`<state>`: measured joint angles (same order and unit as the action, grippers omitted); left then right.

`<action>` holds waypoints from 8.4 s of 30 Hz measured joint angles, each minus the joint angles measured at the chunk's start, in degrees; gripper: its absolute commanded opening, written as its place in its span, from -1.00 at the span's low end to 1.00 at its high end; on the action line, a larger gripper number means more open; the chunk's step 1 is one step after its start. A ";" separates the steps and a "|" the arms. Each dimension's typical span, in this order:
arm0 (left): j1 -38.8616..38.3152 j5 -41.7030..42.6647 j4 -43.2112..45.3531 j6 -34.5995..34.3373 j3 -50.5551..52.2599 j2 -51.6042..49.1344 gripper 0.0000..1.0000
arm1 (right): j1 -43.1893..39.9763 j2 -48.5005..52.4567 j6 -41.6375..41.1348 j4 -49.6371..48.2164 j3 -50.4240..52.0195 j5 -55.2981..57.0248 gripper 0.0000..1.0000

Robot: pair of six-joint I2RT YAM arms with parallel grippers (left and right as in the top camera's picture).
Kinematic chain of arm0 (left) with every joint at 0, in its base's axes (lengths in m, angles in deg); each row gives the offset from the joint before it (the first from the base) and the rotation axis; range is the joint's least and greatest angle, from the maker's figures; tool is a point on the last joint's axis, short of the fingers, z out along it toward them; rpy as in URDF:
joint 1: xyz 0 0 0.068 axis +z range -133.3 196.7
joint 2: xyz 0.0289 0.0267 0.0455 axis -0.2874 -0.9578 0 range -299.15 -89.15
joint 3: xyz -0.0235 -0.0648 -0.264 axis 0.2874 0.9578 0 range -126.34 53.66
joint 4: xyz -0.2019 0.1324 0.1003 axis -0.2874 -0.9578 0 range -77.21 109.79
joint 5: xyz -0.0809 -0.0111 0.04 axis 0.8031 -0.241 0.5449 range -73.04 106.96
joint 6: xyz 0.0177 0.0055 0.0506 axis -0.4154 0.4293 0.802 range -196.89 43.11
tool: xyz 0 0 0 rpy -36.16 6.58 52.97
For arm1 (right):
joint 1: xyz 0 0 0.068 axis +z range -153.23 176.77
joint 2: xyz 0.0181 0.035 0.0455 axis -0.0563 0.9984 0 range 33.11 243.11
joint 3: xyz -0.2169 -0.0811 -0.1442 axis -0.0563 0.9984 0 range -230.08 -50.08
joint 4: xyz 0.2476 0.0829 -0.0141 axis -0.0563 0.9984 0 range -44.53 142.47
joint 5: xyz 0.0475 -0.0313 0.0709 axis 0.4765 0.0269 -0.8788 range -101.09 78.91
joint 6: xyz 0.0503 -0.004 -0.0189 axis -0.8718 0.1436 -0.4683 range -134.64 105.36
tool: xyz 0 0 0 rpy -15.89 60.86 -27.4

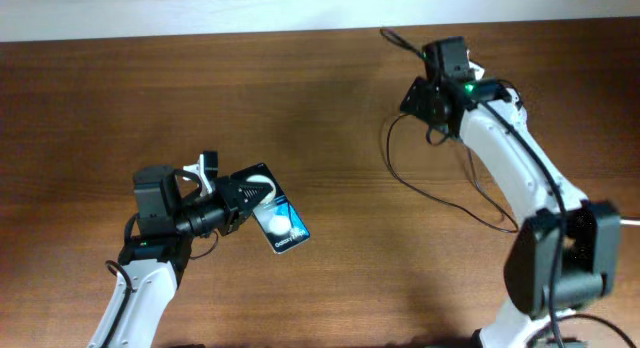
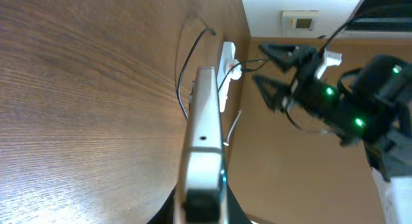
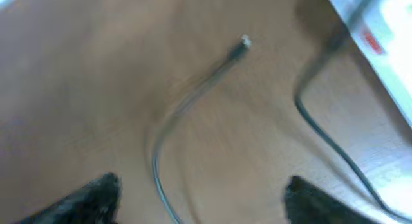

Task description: Plug charger to phone and switch on socket

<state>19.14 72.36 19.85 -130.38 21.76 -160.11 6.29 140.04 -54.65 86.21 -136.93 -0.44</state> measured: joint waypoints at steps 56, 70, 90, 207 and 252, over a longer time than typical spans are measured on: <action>0.00 -2.25 -3.04 0.44 0.00 -0.04 -1.00 | 12.59 16.11 11.02 2.45 -1.51 -0.44 -0.92; 0.00 2.05 2.16 0.15 0.04 -0.09 -1.00 | 12.59 -3.74 10.73 19.56 -2.93 -8.83 -0.92; -2.75 12.79 38.42 -23.10 0.24 -9.97 -1.00 | 38.93 -37.68 5.77 28.96 11.74 -16.81 -0.92; -2.71 13.20 36.85 -26.12 0.22 -10.05 -1.00 | 55.78 -33.48 -8.02 16.48 14.78 -4.07 -0.92; -2.69 14.27 36.85 -26.49 0.22 -10.05 -1.00 | 55.78 -33.35 -8.07 15.91 14.78 -4.24 -0.92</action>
<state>16.45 86.63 56.70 -156.87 21.98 -170.16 62.07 106.69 -62.72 102.12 -122.15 -4.68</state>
